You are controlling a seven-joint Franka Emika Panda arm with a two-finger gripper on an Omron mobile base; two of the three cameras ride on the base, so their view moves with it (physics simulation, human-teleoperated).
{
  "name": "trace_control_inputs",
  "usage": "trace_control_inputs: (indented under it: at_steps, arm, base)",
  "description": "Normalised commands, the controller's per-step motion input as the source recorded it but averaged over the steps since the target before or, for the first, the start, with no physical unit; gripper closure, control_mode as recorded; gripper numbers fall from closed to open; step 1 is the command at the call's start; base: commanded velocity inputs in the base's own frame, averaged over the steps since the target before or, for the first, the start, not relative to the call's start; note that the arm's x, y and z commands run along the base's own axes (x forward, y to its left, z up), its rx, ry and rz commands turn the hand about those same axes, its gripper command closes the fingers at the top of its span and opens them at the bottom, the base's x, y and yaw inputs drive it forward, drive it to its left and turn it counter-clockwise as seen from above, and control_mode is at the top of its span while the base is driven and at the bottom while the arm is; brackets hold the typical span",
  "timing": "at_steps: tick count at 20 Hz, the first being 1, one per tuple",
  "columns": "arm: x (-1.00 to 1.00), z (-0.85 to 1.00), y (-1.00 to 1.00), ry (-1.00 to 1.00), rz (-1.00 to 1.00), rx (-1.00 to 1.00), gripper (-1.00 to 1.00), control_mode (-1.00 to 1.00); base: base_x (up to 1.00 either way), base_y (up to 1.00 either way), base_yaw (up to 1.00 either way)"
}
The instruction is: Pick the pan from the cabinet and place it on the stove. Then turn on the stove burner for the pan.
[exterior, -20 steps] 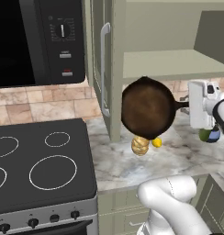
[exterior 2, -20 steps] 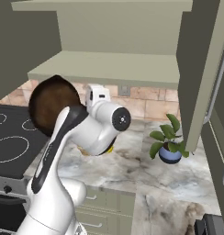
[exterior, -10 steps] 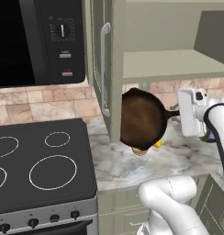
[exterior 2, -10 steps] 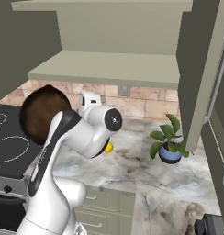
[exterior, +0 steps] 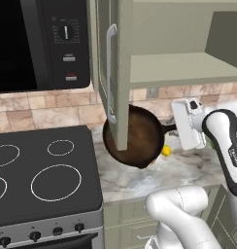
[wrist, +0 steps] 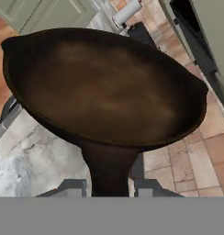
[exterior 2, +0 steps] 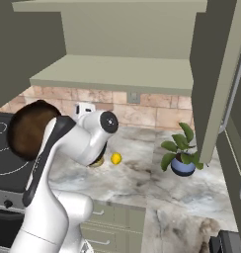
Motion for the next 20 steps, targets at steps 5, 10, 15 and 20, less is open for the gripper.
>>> trace_control_inputs:
  at_steps: [5, 10, 15, 20]
  arm:
    - [0.06, -0.27, 0.39, 0.15, 0.03, 0.0, 1.0, -1.0]
    - [0.1, -0.32, 0.25, 0.1, 0.03, 0.01, 1.0, -1.0]
    - [0.1, -0.33, 0.27, 0.08, 0.02, 0.0, 1.0, -1.0]
    - [0.09, -0.33, 0.29, 0.07, 0.02, 0.0, 1.0, -1.0]
  base:
    - [0.0, 0.0, 0.0]
    - [0.0, 0.0, 0.0]
    - [0.0, 0.0, 0.0]
    - [0.0, 0.0, 0.0]
